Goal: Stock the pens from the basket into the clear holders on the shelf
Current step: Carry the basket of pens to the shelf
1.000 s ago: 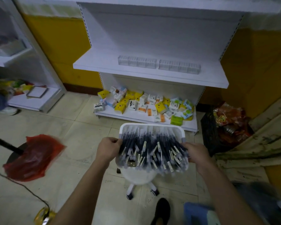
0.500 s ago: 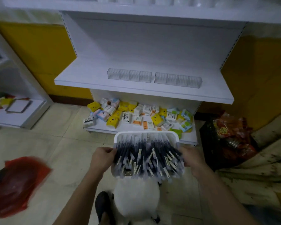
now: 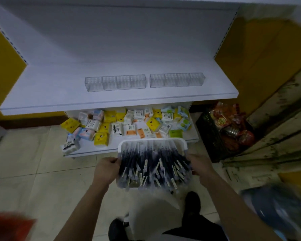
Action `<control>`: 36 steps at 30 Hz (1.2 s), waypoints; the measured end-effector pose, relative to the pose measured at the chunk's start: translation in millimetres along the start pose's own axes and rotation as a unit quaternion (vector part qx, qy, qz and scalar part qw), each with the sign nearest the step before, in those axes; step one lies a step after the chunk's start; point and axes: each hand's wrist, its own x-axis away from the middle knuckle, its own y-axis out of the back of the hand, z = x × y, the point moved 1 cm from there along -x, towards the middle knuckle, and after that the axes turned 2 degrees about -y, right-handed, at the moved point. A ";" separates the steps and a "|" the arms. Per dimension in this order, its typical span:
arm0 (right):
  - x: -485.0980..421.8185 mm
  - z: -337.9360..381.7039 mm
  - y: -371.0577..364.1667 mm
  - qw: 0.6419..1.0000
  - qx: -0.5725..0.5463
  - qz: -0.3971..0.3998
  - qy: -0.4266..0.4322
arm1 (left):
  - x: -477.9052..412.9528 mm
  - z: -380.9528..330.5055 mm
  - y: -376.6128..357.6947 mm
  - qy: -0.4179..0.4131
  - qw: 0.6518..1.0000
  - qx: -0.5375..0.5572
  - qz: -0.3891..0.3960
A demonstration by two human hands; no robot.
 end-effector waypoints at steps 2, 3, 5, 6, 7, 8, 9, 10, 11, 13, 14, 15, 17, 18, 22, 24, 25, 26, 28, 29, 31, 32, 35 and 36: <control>-23.9 4.2 2.3 1.000 -0.004 0.006 -0.003 | -13.0 -8.3 -11.9 0.014 1.000 -0.001 0.002; -38.6 6.6 3.9 1.000 0.004 0.013 -0.004 | -20.0 -12.8 -18.6 0.026 1.000 0.006 0.001; -74.4 12.1 7.3 0.999 0.033 0.029 0.006 | -35.3 -24.0 -35.2 0.054 0.998 0.033 -0.003; -93.1 14.8 8.8 0.998 0.043 0.038 0.013 | -42.0 -29.7 -45.3 0.069 0.997 0.045 -0.007; -111.9 18.2 9.9 0.997 0.055 0.047 0.020 | -47.9 -35.8 -55.9 0.085 0.995 0.055 -0.014; -128.8 22.2 11.2 0.996 0.070 0.057 0.026 | -53.0 -41.9 -66.5 0.102 0.992 0.065 -0.026; -144.4 25.1 12.3 0.994 0.087 0.067 0.028 | -58.1 -47.1 -76.3 0.120 0.989 0.072 -0.038; -156.7 28.4 13.7 0.992 0.099 0.078 0.027 | -63.4 -51.7 -85.8 0.134 0.987 0.078 -0.049; -168.4 31.1 15.5 0.990 0.110 0.086 0.025 | -69.5 -55.2 -94.6 0.147 0.984 0.083 -0.055; -190.0 34.9 17.7 0.988 0.122 0.090 0.022 | -80.9 -58.1 -110.1 0.172 0.979 0.089 -0.058; -201.7 35.5 17.7 0.988 0.127 0.090 0.017 | -87.3 -57.9 -117.6 0.183 0.978 0.086 -0.054; -213.4 34.2 16.6 0.987 0.130 0.089 0.012 | -93.9 -55.7 -125.7 0.197 0.976 0.074 -0.048; -235.6 26.3 9.1 0.987 0.136 0.091 -0.003 | -108.8 -49.0 -139.6 0.210 0.976 0.047 -0.029; -247.5 19.7 2.6 0.987 0.131 0.093 -0.016 | -119.5 -41.5 -146.9 0.214 0.976 0.034 -0.015; -303.7 -20.6 -40.9 0.984 0.148 0.090 -0.045 | -187.1 11.8 -179.1 0.194 0.980 -0.021 0.032; -335.4 -44.9 -68.4 0.983 0.149 0.083 -0.061 | -224.9 44.8 -197.8 0.181 0.982 -0.024 0.047; -348.2 -58.6 -80.6 0.984 0.146 0.079 -0.069 | -240.3 61.3 -206.9 0.179 0.982 -0.028 0.053; -359.3 -71.3 -91.8 0.983 0.149 0.074 -0.075 | -254.2 76.7 -216.2 0.177 0.982 -0.034 0.059; -378.7 -93.6 -114.6 0.983 0.149 0.074 -0.081 | -278.6 104.3 -232.3 0.173 0.981 -0.051 0.075; -388.6 -103.6 -126.3 0.983 0.146 0.078 -0.080 | -290.4 116.4 -240.2 0.171 0.979 -0.060 0.088; -409.8 -119.6 -147.7 0.982 0.152 0.078 -0.078 | -312.3 140.7 -255.6 0.168 0.976 -0.079 0.111; -420.4 -127.9 -156.4 0.982 0.157 0.071 -0.071 | -320.7 151.2 -263.0 0.167 0.975 -0.087 0.120; -448.7 -153.3 -175.9 0.985 0.159 0.042 -0.056 | -340.5 169.9 -282.0 0.141 0.979 -0.081 0.121; -457.3 -162.7 -180.1 0.986 0.155 0.038 -0.052 | -347.6 172.8 -288.0 0.121 0.983 -0.081 0.114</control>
